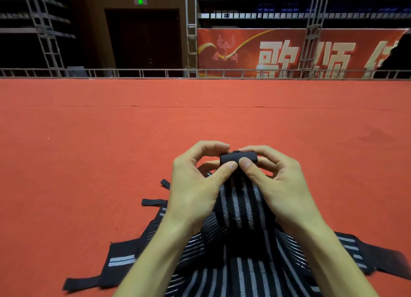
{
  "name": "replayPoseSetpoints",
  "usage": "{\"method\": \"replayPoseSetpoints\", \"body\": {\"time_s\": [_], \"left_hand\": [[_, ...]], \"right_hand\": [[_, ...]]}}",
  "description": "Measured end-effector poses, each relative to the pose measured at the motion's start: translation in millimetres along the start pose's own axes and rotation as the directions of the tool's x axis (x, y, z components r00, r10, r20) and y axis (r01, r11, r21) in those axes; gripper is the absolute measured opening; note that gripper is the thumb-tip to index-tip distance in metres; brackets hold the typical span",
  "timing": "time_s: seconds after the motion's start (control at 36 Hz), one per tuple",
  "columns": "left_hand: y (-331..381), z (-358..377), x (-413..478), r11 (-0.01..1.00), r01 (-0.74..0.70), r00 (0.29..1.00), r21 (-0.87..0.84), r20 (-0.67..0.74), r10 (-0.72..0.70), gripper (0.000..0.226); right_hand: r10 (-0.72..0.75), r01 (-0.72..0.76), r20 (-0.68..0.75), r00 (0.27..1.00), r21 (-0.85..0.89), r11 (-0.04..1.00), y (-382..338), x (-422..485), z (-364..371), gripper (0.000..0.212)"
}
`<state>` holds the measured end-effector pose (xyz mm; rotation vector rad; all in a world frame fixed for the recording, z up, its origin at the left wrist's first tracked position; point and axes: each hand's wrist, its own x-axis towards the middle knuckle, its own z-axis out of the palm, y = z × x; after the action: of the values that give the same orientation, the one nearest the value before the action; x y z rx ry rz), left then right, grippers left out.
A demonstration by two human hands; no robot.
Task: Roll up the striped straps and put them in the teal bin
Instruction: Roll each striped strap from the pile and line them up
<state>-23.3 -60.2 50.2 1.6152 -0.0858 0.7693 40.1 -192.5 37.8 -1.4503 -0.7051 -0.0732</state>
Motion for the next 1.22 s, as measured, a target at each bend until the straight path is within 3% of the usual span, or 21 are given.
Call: {"method": "replayPoseSetpoints", "body": {"time_s": [0.31,0.53,0.69,0.86,1.22], "left_hand": [[6,-3,0,1.000,0.003,0.995,0.023,0.099,-0.005,0.033],[6,-2,0,1.000,0.026,0.997,-0.016,0.070,-0.025,0.022],[3,-1,0,0.998,-0.059,0.995,0.016,0.084,0.057,0.020],[1,-1,1,0.996,-0.085,0.992,0.025,0.100,0.082,0.023],[-2,-5,2,0.998,0.025,0.985,-0.062,0.174,-0.014,0.039]], "right_hand": [[-0.048,0.048,0.008,0.999,0.002,0.999,-2,0,-4,0.020],[0.037,-0.042,0.039,0.999,0.127,0.991,-5,-1,-4,0.016],[0.068,-0.069,0.029,0.997,0.050,0.996,-8,0,-3,0.024],[0.074,-0.076,0.022,0.997,0.125,0.989,-11,-1,-6,0.026],[0.036,-0.036,0.002,0.999,0.129,0.991,-15,-1,-10,0.031]]}}
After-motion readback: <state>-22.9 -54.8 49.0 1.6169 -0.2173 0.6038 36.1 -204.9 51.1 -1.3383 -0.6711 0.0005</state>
